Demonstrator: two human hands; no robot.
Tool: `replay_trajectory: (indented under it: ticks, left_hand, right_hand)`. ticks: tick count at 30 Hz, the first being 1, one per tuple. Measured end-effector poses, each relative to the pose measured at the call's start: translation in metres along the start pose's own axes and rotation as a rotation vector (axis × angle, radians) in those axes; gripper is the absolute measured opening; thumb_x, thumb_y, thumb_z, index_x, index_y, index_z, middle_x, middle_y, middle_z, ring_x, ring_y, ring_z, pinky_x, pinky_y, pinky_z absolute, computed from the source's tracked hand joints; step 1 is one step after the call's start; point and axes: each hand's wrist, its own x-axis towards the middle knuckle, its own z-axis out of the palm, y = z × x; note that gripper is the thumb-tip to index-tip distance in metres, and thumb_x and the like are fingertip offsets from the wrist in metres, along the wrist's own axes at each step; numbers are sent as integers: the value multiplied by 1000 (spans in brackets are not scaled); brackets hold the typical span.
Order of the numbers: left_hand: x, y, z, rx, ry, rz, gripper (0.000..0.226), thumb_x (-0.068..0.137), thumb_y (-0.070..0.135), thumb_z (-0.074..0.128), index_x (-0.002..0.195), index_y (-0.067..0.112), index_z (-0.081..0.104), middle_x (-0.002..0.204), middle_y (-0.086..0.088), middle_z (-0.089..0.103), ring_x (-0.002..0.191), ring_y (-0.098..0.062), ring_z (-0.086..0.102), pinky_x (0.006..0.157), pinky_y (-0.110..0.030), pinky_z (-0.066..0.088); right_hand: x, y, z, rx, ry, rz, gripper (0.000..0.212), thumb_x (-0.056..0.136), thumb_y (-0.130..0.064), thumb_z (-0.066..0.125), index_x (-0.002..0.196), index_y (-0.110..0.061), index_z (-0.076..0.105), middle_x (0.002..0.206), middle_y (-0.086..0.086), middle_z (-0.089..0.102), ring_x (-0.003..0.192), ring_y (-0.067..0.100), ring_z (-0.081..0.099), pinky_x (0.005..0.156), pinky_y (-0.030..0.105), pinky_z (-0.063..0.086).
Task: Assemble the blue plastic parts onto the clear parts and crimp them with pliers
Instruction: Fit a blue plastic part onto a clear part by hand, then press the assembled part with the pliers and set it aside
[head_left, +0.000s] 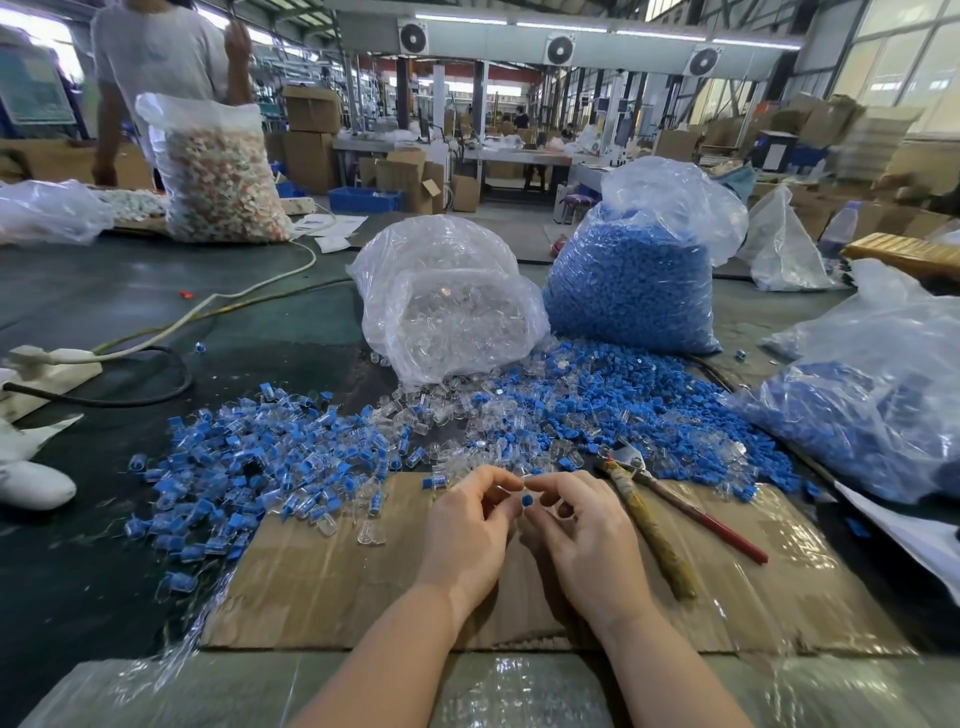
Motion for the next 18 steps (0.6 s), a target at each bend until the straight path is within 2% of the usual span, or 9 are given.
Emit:
replay_trajectory:
  ticks: [3, 10, 14, 16, 18]
  left_hand:
    - [0, 0, 0, 2, 4, 1, 24, 88, 9, 61, 80, 31, 61, 78, 5, 67, 75, -9, 63, 70, -22, 53]
    - [0, 1, -1, -4, 12, 15, 18, 86, 9, 63, 82, 26, 63, 76, 4, 67, 68, -2, 61, 63, -12, 49]
    - [0, 2, 0, -12, 6, 4, 22, 86, 7, 63, 79, 28, 61, 77, 2, 67, 72, -7, 62, 66, -15, 51]
    - [0, 2, 0, -23, 6, -4, 23, 86, 7, 63, 78, 28, 61, 78, 0, 66, 74, -12, 63, 67, -18, 53]
    - [-1, 2, 0, -24, 10, -8, 22, 86, 7, 64, 78, 28, 60, 78, 2, 65, 73, -10, 62, 66, -15, 51]
  right_hand:
    - [0, 0, 0, 1, -13, -3, 18, 81, -12, 69, 94, -25, 69, 85, -16, 56, 87, 7, 52, 77, 24, 45]
    - [0, -1, 0, 17, -5, 2, 16, 81, -13, 70, 92, -24, 70, 84, -20, 54, 86, 5, 51, 77, 24, 46]
    - [-1, -2, 1, 2, -12, -7, 15, 81, -14, 71, 94, -22, 69, 84, -20, 54, 86, 6, 51, 77, 27, 47]
    - [-1, -2, 1, -15, 25, -13, 15, 80, -14, 72, 94, -19, 68, 84, -16, 55, 85, 10, 53, 77, 30, 48]
    - [-1, -2, 0, -83, 78, 3, 16, 80, -14, 72, 95, -15, 67, 87, -9, 59, 88, 15, 54, 80, 34, 46]
